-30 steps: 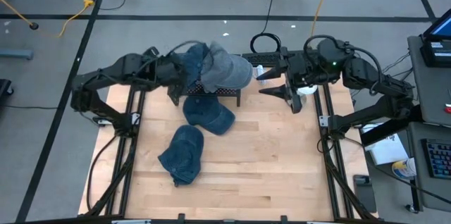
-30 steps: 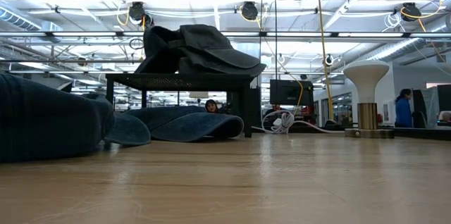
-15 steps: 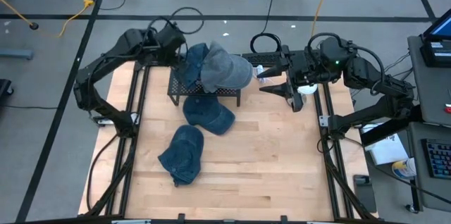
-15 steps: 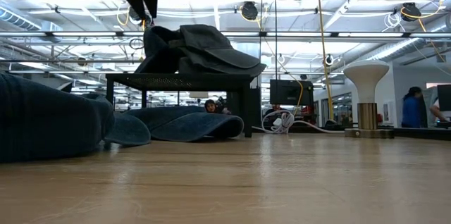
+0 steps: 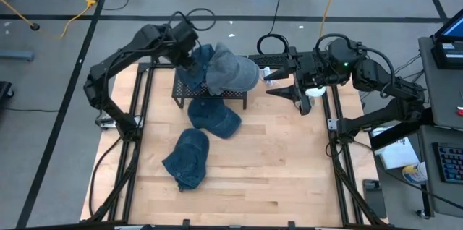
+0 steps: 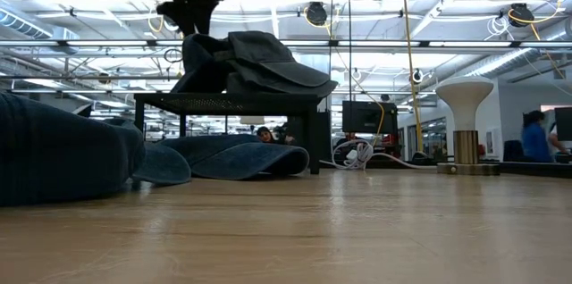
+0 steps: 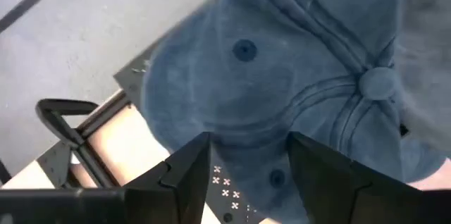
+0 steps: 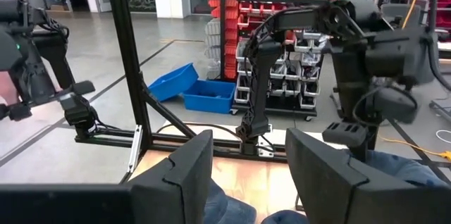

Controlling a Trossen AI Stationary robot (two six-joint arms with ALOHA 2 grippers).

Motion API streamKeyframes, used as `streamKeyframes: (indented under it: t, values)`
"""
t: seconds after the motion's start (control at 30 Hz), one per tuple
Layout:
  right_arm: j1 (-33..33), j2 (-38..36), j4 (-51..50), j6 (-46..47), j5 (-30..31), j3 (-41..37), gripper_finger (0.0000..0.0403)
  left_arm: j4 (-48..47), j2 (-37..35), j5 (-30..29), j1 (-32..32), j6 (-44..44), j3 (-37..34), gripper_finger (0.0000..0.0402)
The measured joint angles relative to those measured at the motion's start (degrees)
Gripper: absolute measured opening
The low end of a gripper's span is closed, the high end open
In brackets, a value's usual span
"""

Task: Pick & Place hat
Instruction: Put the top right dark blue cap on the left side of the shelf

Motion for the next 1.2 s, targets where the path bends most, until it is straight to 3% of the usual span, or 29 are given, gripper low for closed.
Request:
streamKeyframes:
  t: [0.33, 0.63, 1.07, 1.2]
  values:
    - [0.0, 0.0, 0.0, 0.0, 0.0, 0.0, 0.0171, -0.7, 2.2, 2.1, -0.3, -2.8, 0.0, 0.0150]
    - [0.0, 0.0, 0.9, -0.7, 0.0, 0.0, 0.0171, -3.1, 2.2, 1.7, -0.3, -9.5, 0.0, 0.0015]
    - [0.0, 0.0, 0.8, -4.4, 0.0, 0.0, 0.0171, -6.9, 2.2, -0.2, -0.3, -29.1, 0.0, 0.0004]
    - [0.0, 0.0, 0.8, -5.8, 0.0, 0.0, 0.0171, -5.7, 2.3, -0.2, -0.7, -30.0, 0.0, 0.0003]
